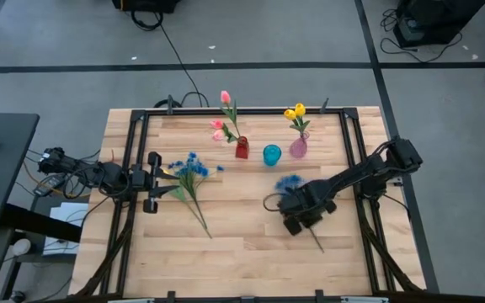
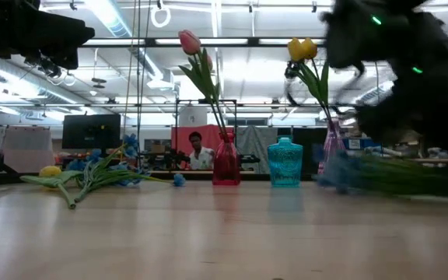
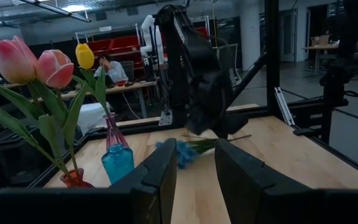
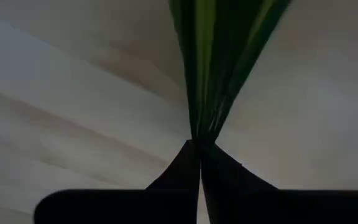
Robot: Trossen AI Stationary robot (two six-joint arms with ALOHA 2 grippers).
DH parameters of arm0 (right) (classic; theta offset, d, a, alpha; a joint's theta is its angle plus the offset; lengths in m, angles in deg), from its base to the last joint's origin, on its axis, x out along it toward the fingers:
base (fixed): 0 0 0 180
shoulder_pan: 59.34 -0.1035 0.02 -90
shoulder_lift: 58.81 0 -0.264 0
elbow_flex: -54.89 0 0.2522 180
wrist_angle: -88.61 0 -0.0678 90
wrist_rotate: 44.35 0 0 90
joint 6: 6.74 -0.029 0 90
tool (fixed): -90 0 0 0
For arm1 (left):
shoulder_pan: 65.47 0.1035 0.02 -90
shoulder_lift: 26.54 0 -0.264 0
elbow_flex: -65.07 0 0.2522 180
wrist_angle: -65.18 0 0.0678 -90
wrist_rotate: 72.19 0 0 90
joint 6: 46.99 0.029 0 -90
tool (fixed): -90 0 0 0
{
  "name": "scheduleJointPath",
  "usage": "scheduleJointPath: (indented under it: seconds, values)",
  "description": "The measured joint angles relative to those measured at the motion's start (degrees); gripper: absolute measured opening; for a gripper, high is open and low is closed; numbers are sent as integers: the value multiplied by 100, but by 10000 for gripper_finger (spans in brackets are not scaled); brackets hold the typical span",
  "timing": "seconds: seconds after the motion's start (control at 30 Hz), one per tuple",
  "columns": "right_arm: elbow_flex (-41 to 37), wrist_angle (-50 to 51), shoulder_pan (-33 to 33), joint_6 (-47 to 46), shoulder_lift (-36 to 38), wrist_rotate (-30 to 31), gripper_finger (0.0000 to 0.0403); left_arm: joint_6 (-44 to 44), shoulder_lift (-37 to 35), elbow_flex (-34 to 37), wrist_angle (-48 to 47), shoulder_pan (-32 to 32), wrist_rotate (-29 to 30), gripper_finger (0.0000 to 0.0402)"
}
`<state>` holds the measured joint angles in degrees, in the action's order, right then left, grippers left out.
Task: Sort flowers into vase by color
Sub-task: Put the right blue flowers into the blue vase
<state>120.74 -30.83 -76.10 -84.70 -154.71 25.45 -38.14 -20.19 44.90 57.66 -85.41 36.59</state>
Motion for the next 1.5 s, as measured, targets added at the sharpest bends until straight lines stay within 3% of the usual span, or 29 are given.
scheduleJointPath:
  seconds: [0.2, 0.47, 0.77, 0.93, 1.07, 1.5]
  values:
    - [883, 104, 247, 471, 513, 1686, 5, 45, -2, 0, 2, 2, 2, 115]
    - [1315, 12, 611, 1110, 1062, 4276, 5, 55, -1, 0, 4, 1, 2, 115]
    - [1332, -1521, 1093, 3157, 1049, 5854, 5, 106, -2, 2, 7, 2, 2, 115]
    - [1338, -2336, 1174, 4325, 1043, 7015, 5, 104, -2, 0, -11, 1, 2, 115]
    - [1340, -2467, 1187, 4758, 1050, 7488, 5, 129, 0, 1, -63, 2, 7, 115]
    - [1338, -1926, 1403, 4667, 780, 7336, 5, 137, -2, 2, -54, 2, 111, 115]
